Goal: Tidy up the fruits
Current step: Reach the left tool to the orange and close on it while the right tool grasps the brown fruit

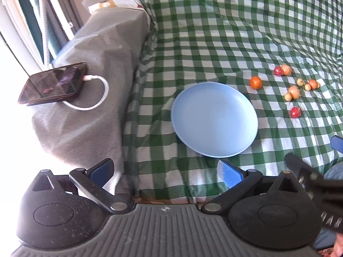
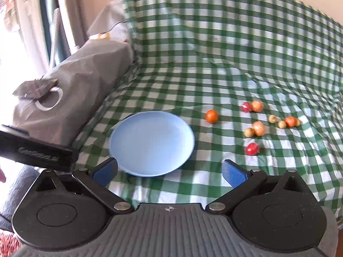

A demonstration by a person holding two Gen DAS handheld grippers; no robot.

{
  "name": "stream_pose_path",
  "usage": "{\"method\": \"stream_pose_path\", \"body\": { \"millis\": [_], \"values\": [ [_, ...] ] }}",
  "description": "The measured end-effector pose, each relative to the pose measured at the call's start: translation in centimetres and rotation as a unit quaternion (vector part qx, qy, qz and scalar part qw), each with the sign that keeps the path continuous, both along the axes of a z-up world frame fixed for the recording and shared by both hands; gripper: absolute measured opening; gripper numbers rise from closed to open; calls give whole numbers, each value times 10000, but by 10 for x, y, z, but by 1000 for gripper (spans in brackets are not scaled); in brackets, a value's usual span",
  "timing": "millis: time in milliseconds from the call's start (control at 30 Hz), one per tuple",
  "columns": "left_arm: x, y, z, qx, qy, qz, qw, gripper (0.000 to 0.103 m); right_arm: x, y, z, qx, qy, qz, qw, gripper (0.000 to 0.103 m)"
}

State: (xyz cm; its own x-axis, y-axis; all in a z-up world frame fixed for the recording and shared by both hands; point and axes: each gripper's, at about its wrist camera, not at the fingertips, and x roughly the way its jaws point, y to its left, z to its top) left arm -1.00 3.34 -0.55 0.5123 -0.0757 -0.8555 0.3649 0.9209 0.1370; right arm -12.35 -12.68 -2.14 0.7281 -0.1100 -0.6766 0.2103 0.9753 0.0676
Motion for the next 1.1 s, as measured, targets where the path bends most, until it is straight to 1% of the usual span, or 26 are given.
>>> {"method": "stream_pose_path", "body": {
  "millis": [67,100,133,167,200,233,300,333,367,400,433,467,533,567,633,667,733,767,833,867,900,933,1000,1033,1067,1100],
  "values": [
    [6,-14,-3,1,100,-116,9999,103,0,-13,-6,44,-94,-345,9994,102],
    [8,-22,-4,12,146,-171,9997,103,0,-24,-11,163,-229,-565,9980,102],
    [10,-31,-4,10,175,-227,9996,103,0,-30,-13,179,-273,-688,9971,102],
    [13,-41,-4,2,189,-291,9994,103,1,-39,-18,212,-434,-867,9951,102],
    [15,-52,-5,3,196,-357,9992,103,1,-61,-24,304,-1167,-1146,9861,102],
    [17,-64,-6,2,207,-434,9988,103,2,-73,-28,315,-1164,-1325,9838,102],
    [23,-91,-9,-18,242,-601,9979,103,0,-98,-31,128,-1135,-1657,9795,102],
    [26,-105,-11,-39,241,-691,9973,103,-4,-113,-30,-97,-1215,-1811,9759,102],
    [29,-120,-14,-56,230,-795,9966,103,-10,-132,-31,-283,-1134,-1969,9734,102],
    [33,-135,-19,-68,232,-902,9956,103,-9,-150,-39,-246,-887,-2137,9726,102],
    [37,-150,-24,-84,242,-1021,9944,103,-10,-162,-41,-267,-865,-2232,9706,102],
    [42,-165,-30,-71,262,-1137,9931,103,-4,-182,-53,-143,-642,-2397,9686,102],
    [56,-194,-45,8,325,-1296,9910,103,-2,-210,-61,-154,-524,-2540,9657,102],
    [64,-206,-53,25,348,-1345,9903,103,10,-225,-76,-28,-350,-2580,9655,102],
    [84,-228,-69,83,362,-1343,9902,103,20,-248,-86,-40,-256,-2667,9634,102],
    [95,-238,-76,120,361,-1342,9902,103,31,-265,-98,-13,-159,-2675,9634,102],
    [116,-257,-91,256,363,-1324,9902,103,51,-286,-114,3,-41,-2697,9629,98],
    [126,-266,-98,301,348,-1353,9897,103,61,-293,-121,-2,5,-2687,9632,94],
    [143,-281,-112,385,322,-1429,9885,103,84,-305,-135,-5,92,-2627,9648,90],
    [152,-287,-120,431,345,-1477,9875,103,97,-306,-143,-2,139,-2589,9658,85],
    [160,-292,-128,496,387,-1494,9868,103,106,-305,-149,0,175,-2528,9674,78],
    [167,-296,-136,545,441,-1514,9860,103,117,-307,-155,11,228,-2458,9691,75],
    [179,-302,-150,600,539,-1530,9849,103,133,-311,-166,17,286,-2341,9718,64],
    [184,-303,-156,633,581,-1534,9844,103,141,-312,-170,-4,280,-2277,9733,63],
    [188,-304,-162,659,627,-1536,9839,103,149,-315,-177,-90,231,-2239,9743,65],
    [192,-305,-167,662,672,-1529,9837,103,153,-317,-178,-189,110,-2233,9745,66]
  ]
}}
